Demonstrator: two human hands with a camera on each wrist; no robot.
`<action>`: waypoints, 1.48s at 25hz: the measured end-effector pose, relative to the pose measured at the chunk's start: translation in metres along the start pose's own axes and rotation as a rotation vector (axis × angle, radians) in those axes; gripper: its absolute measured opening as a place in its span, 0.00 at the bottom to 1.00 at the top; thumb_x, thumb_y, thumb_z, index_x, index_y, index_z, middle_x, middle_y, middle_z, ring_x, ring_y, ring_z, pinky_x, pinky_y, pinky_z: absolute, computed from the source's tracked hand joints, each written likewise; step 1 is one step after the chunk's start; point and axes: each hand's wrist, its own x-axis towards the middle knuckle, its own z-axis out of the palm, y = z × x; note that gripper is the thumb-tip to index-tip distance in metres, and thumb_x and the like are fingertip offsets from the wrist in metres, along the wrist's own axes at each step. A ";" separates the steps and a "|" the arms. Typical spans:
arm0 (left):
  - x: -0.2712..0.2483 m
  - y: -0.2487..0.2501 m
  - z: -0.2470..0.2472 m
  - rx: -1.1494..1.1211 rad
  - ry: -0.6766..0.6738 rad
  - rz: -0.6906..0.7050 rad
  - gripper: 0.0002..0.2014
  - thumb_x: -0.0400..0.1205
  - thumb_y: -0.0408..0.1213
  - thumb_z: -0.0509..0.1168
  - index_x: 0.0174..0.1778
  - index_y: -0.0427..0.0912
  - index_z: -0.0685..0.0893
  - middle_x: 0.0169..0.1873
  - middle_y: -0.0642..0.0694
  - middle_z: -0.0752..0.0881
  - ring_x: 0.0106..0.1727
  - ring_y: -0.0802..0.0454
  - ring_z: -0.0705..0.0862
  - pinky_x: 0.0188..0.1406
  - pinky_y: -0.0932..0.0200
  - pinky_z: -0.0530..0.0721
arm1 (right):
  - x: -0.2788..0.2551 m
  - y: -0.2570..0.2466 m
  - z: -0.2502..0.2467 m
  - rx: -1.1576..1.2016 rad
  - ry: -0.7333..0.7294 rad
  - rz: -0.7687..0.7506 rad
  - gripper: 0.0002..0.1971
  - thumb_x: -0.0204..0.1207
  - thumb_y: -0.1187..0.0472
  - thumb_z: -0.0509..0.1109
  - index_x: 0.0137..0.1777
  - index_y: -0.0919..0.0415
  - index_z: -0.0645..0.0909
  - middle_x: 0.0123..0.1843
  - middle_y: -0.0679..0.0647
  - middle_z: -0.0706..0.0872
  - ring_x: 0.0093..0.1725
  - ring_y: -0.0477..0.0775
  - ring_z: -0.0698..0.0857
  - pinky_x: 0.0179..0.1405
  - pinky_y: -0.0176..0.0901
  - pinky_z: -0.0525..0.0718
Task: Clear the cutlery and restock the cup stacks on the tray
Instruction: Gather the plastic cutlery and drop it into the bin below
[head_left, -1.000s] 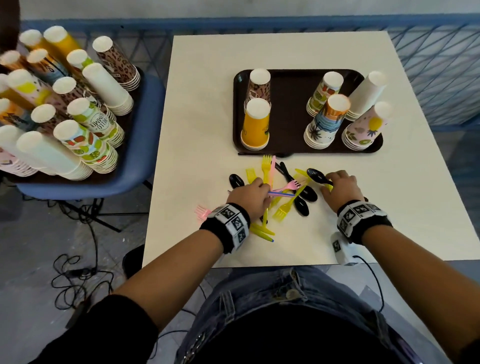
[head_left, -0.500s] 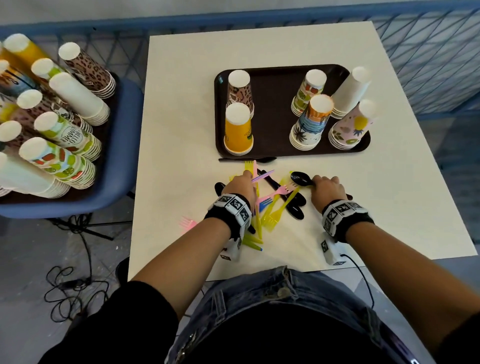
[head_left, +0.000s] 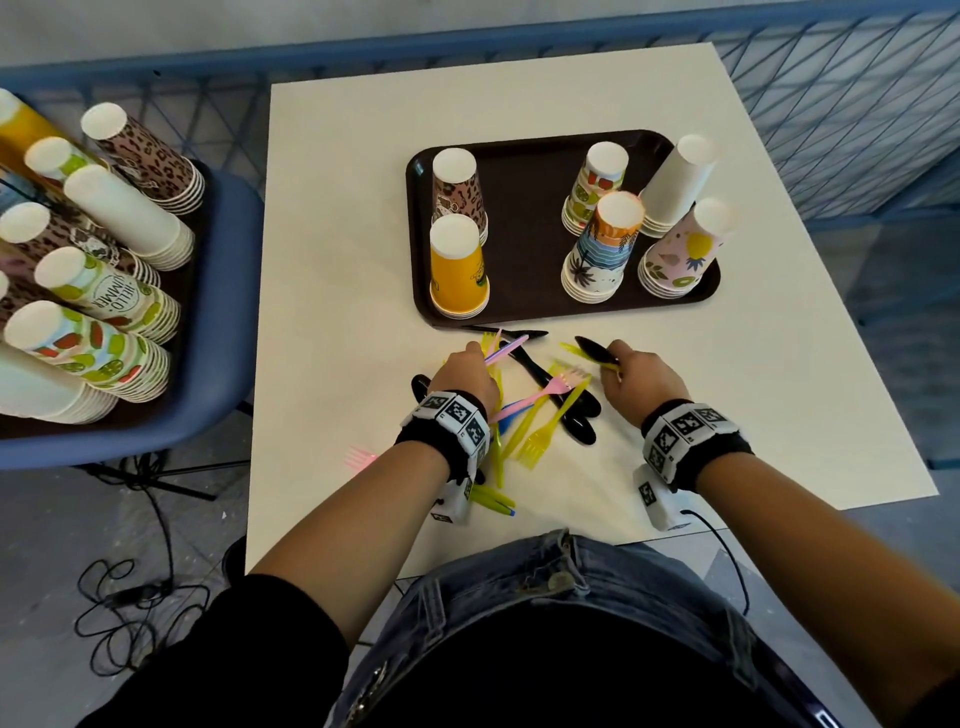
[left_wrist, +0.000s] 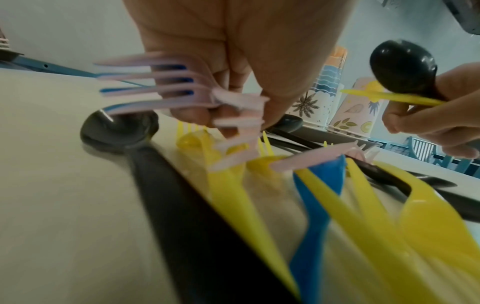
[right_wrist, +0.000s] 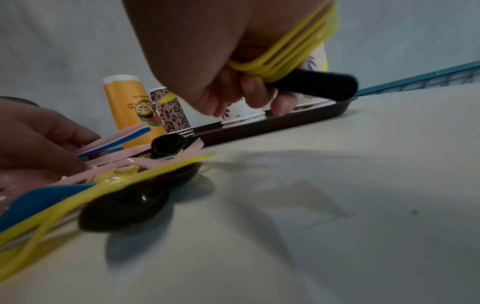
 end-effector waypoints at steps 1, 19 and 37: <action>0.001 -0.002 -0.002 0.017 0.002 -0.006 0.13 0.80 0.30 0.56 0.60 0.36 0.74 0.58 0.34 0.82 0.58 0.33 0.83 0.46 0.48 0.78 | -0.002 -0.003 0.001 -0.002 -0.048 -0.037 0.13 0.80 0.57 0.59 0.61 0.61 0.74 0.50 0.67 0.85 0.50 0.69 0.83 0.39 0.47 0.75; 0.044 -0.004 -0.021 0.429 -0.079 0.373 0.17 0.83 0.36 0.57 0.69 0.44 0.74 0.67 0.42 0.72 0.58 0.37 0.82 0.51 0.47 0.79 | -0.003 -0.026 0.016 -0.386 -0.220 -0.348 0.18 0.75 0.51 0.67 0.63 0.54 0.80 0.65 0.58 0.74 0.57 0.63 0.82 0.54 0.50 0.78; 0.024 0.002 -0.031 0.440 0.010 0.291 0.16 0.83 0.24 0.47 0.64 0.33 0.72 0.66 0.36 0.76 0.63 0.34 0.80 0.54 0.42 0.78 | -0.009 0.004 -0.003 -0.477 -0.042 -0.270 0.13 0.81 0.59 0.54 0.61 0.57 0.76 0.61 0.52 0.84 0.70 0.57 0.72 0.76 0.57 0.53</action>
